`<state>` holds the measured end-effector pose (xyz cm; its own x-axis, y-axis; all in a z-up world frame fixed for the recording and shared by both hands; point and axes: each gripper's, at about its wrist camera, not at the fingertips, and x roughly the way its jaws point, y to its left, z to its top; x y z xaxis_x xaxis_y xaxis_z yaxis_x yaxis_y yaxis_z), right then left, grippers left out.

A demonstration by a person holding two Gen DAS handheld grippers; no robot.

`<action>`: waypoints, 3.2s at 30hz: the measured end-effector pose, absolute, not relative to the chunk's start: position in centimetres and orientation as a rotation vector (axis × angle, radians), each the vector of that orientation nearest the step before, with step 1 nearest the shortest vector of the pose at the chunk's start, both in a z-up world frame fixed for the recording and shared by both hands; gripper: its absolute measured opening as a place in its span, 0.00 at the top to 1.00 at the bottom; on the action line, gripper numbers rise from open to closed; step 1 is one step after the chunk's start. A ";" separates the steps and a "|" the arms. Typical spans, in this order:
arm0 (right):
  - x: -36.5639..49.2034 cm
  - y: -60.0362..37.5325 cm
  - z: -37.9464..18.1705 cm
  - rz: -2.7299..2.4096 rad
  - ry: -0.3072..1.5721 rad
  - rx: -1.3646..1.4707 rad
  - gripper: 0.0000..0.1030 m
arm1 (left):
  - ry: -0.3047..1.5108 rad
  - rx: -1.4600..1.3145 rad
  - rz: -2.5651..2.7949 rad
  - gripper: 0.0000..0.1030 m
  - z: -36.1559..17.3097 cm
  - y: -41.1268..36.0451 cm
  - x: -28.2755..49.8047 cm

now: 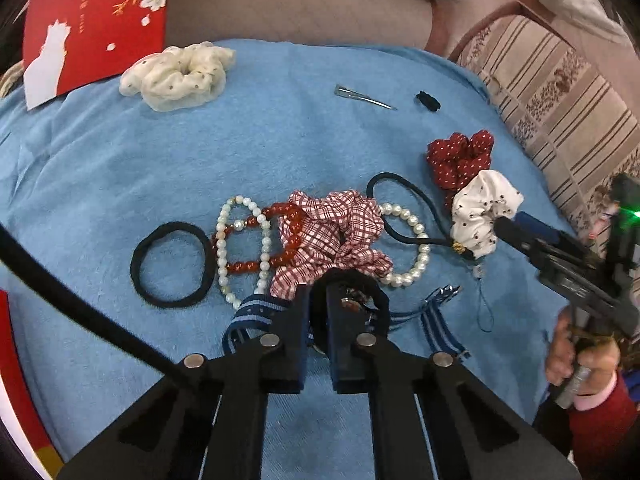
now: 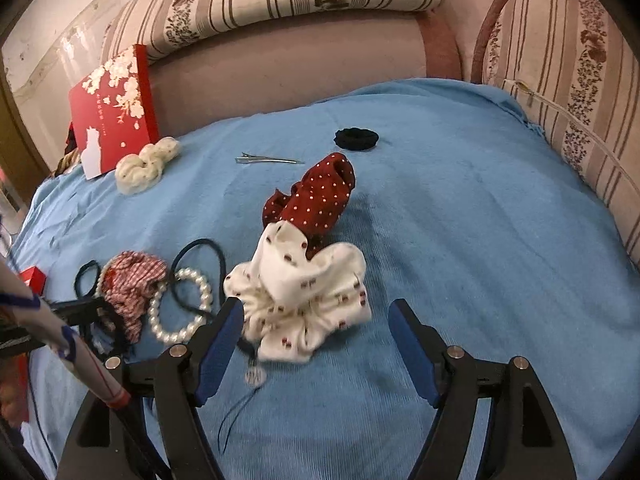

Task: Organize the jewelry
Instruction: 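Grasp the black wavy hair tie with left tool while right tool grasps white cherry scrunchie, then carry both held items into the red-rimmed tray and open both tools, then lift both open tools away from the tray back toward the jewelry pile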

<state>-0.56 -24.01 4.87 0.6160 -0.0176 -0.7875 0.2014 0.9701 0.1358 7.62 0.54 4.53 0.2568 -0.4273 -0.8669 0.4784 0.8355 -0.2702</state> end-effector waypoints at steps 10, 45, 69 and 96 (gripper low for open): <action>-2.6 -23.2 7.2 -0.068 0.868 0.266 0.91 | 1.074 -0.035 -0.608 0.94 8.9 2.6 3.7; 4.5 14.9 9.4 0.527 0.997 0.087 0.91 | 1.003 -0.257 0.093 0.94 9.3 38.6 6.7; 5.1 18.0 6.6 0.446 1.033 -0.046 0.45 | 0.969 -0.362 0.197 0.63 9.7 42.0 5.8; -5.3 7.3 6.9 0.359 1.036 0.081 0.53 | 0.833 -0.216 0.211 0.47 16.0 28.1 -8.9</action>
<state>-5.27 7.31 6.85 0.4569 0.3294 -0.8263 -0.2532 0.9387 0.2342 -8.87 28.09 15.97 0.6545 0.1005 -0.7494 -0.2687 0.9573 -0.1064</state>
